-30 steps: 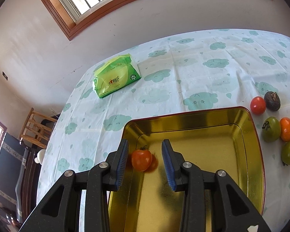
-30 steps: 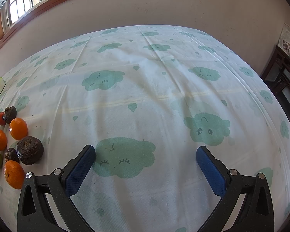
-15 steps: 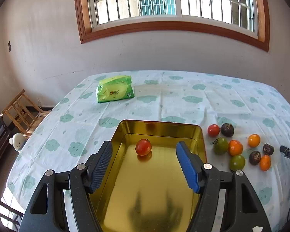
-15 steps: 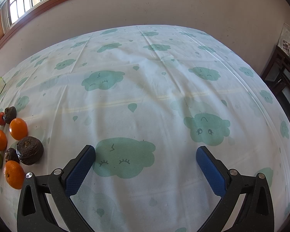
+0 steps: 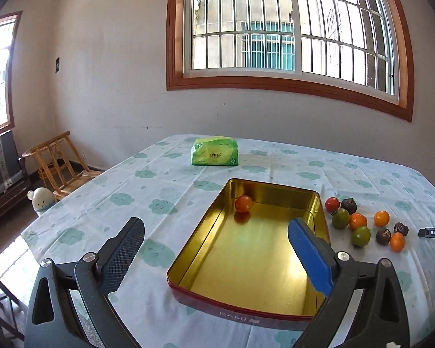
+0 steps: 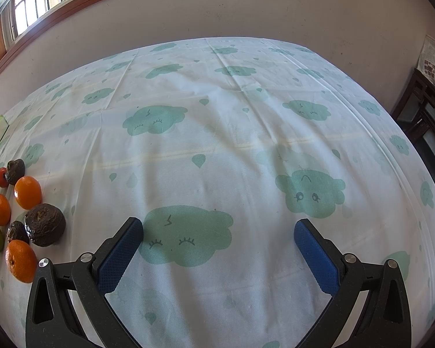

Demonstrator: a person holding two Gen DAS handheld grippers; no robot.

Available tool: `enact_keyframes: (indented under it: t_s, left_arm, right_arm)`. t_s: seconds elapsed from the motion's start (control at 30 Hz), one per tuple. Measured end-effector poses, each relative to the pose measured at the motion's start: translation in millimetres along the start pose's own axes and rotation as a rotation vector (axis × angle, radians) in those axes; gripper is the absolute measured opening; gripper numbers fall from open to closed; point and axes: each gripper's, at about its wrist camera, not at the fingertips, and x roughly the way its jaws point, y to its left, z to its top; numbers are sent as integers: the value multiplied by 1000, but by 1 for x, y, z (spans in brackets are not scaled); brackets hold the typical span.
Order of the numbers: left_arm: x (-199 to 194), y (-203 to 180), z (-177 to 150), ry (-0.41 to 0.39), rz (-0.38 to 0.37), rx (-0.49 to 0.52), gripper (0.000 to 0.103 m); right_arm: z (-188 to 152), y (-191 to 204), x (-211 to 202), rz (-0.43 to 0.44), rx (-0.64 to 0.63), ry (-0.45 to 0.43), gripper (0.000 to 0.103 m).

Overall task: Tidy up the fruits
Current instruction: 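Lift left gripper out of the tray while right gripper moves toward dark brown fruit, then close right gripper around the dark brown fruit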

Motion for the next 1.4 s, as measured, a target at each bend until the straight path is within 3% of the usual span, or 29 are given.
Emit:
enact_keyframes:
  t_s: [0.1, 0.17, 0.3, 0.37, 0.53, 0.63, 0.87, 1.07, 1.13, 1.17, 1.23, 1.4]
  left_arm:
    - [3, 12, -17, 94, 1, -33, 98]
    - [-3, 17, -35, 97, 45, -43, 97]
    - [-16, 22, -60, 101, 103, -30, 97]
    - [-19, 23, -67, 102, 134, -27, 97]
    - [-25, 31, -78, 83, 217, -42, 97]
    - [-24, 36, -86, 90, 228, -45, 97]
    - [-18, 45, -108, 107, 295, -51, 97]
    - [-14, 53, -112, 126, 292, -90, 99]
    - [-15, 53, -112, 121, 290, -88, 99]
    - [-15, 53, -113, 118, 288, -88, 100]
    - [-14, 53, -114, 121, 280, -89, 100]
    - [-12, 56, -115, 131, 261, -111, 100]
  right_arm:
    - [-1, 3, -4, 91, -28, -21, 101]
    - [-5, 11, -15, 215, -76, -47, 79]
    - [-11, 33, -27, 352, -146, -43, 60]
    - [-9, 41, -29, 407, -141, -30, 45]
    - [-2, 60, -35, 485, -158, -14, 45]
    - [0, 74, -34, 517, -199, 15, 45]
    - [8, 92, -32, 528, -254, 52, 45]
    - [5, 102, -17, 523, -269, 121, 45]
    - [5, 101, -15, 530, -254, 116, 44]
    - [6, 101, -14, 534, -249, 114, 37]
    - [6, 102, -14, 540, -251, 117, 32]
    - [9, 105, -26, 508, -274, 84, 32]
